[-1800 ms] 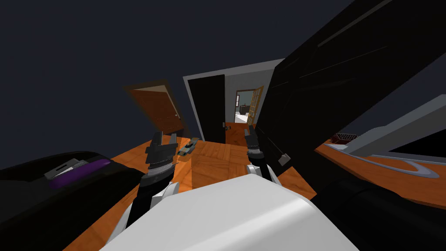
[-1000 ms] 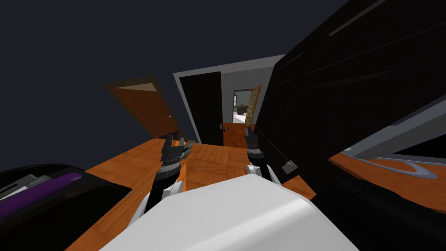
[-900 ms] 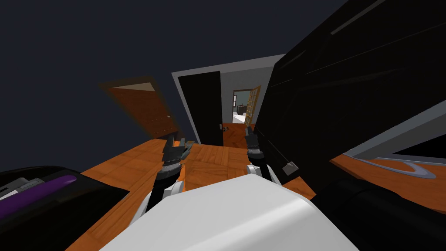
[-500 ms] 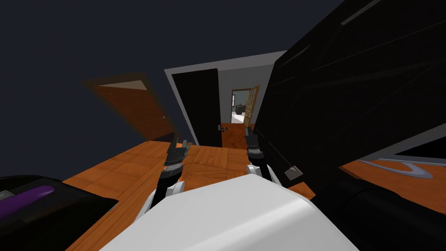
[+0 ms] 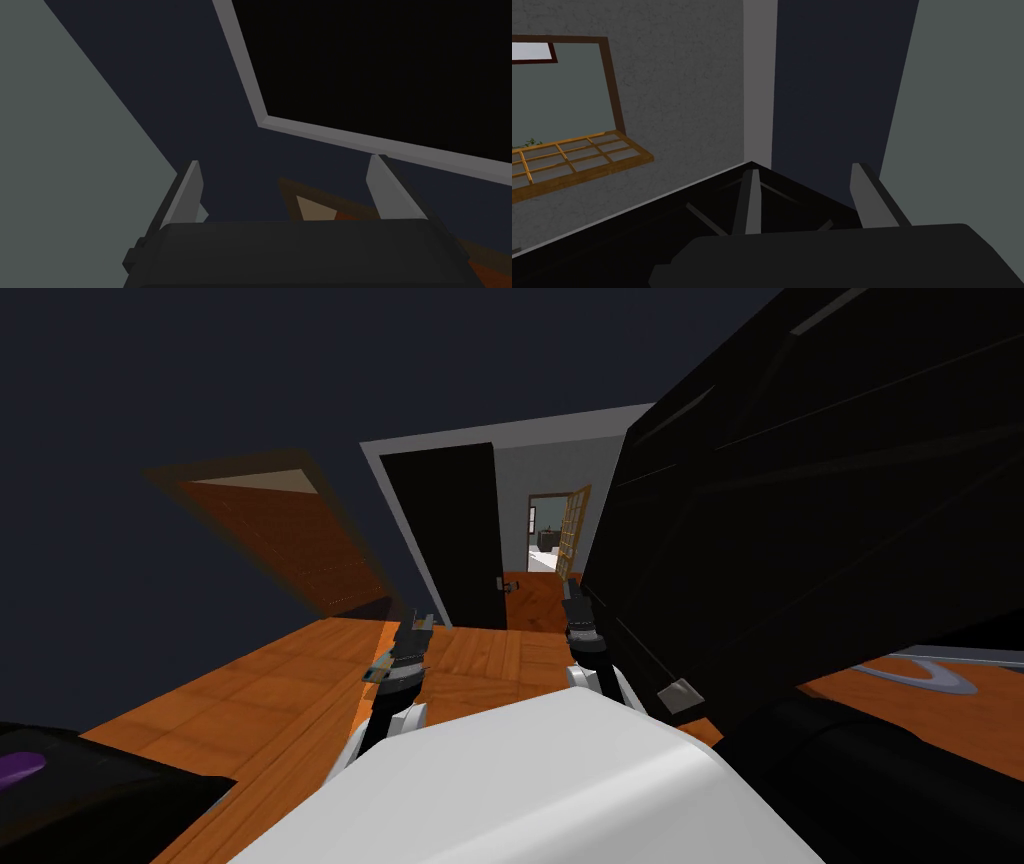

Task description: Pull the door open

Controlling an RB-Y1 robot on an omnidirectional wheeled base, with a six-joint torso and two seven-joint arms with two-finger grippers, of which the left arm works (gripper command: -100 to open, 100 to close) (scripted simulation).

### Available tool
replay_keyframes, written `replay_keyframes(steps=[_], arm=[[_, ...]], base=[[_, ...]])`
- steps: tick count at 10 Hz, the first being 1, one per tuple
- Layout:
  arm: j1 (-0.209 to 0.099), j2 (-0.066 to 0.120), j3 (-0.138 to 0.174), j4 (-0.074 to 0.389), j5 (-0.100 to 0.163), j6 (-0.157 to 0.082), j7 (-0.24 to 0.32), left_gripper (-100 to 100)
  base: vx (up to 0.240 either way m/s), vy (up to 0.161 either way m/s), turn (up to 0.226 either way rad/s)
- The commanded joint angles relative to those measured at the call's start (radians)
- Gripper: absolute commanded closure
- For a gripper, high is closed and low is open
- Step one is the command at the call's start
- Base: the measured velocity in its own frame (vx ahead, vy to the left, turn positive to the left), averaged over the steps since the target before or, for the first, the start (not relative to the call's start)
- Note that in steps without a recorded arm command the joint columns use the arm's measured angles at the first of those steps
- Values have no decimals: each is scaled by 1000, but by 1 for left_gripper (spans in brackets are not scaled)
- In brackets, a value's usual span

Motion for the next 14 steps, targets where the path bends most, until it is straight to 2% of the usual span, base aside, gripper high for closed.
replay_keyframes(steps=[1, 14], arm=[[-7, 5, -1, 37, 3, -9, 3, -100], [-90, 45, 3, 362, 29, -77, 25, -100]], base=[[100, -42, -52], [106, -40, -65]])
